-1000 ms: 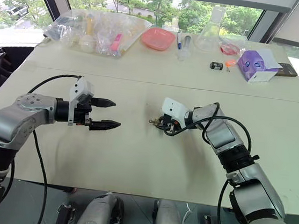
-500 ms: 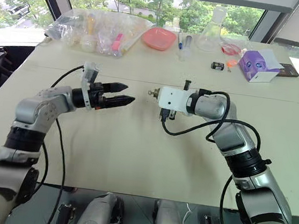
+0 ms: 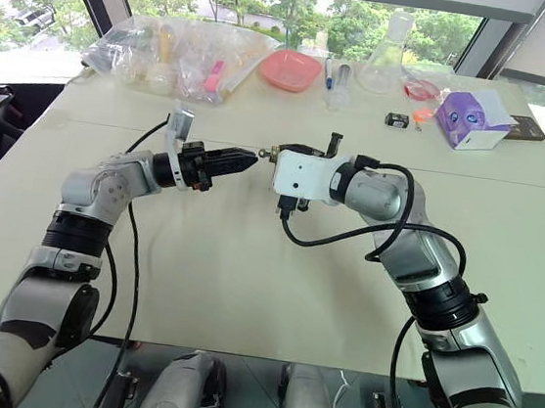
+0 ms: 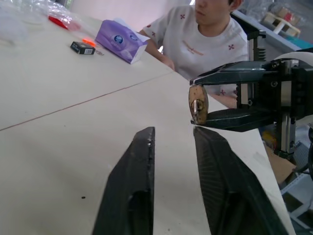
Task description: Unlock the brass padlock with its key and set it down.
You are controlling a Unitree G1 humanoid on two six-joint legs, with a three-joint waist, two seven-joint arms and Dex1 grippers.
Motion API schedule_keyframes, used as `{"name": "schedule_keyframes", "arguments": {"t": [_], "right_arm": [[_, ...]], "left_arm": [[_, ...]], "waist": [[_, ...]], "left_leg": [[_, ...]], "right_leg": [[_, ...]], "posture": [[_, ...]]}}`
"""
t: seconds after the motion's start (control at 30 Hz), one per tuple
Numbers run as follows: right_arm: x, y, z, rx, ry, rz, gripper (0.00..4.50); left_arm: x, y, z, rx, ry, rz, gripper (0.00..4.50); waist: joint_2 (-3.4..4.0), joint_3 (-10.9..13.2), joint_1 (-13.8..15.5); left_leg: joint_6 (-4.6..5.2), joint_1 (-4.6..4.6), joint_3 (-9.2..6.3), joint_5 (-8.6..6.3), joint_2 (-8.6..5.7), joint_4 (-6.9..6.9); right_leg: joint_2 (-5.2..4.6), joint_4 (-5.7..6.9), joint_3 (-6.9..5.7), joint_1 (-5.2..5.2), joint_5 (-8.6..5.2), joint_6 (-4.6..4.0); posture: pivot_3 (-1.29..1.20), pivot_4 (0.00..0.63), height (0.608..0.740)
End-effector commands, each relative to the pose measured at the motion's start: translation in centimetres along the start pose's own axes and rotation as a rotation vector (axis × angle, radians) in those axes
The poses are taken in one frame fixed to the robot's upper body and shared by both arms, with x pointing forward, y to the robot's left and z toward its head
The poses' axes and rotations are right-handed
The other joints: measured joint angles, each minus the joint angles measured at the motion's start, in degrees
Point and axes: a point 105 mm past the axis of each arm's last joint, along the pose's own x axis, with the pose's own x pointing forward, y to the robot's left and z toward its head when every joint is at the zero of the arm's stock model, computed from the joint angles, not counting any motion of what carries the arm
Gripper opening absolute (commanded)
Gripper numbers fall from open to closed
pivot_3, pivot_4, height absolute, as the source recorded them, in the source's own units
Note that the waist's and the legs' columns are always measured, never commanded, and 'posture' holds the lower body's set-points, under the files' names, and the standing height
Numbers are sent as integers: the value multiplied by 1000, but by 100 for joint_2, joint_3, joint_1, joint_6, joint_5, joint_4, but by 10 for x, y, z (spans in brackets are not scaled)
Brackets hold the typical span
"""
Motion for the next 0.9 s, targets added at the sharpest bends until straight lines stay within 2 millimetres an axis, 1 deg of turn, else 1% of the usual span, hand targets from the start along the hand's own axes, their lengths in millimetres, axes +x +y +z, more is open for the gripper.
{"name": "schedule_keyframes", "arguments": {"t": [0.03,0.27,0.37,0.5,0.9], "right_arm": [[-6,-12,12,-24,-34,-59,669],[-5,-10,13,-20,-34,-52,669],[-5,-10,10,-17,-25,-55,669],[-5,-12,7,-13,-13,-65,669],[-1,-13,5,-15,-8,-73,669]], "left_arm": [[5,-6,20,57,-46,-36,1157],[7,-10,23,46,-64,-72,1157],[3,-13,23,53,-51,-93,1157],[-3,-11,19,58,-30,-82,1157],[-5,-13,21,69,-27,-88,1157]], "waist": [[0,0,2],[0,0,-3],[0,0,-5],[0,0,-5],[0,0,-5]], "left_leg": [[0,0,0,0,0,0],[0,0,-1,0,0,0],[0,0,0,0,0,0],[0,0,0,0,0,0],[0,0,0,0,0,0]], "right_leg": [[0,0,0,0,0,0],[0,0,0,0,0,0],[0,0,0,0,0,0],[0,0,0,0,0,0],[0,0,0,0,0,0]], "posture": [[0,150,733],[0,150,733],[0,150,733],[0,150,733],[0,150,733]]}}
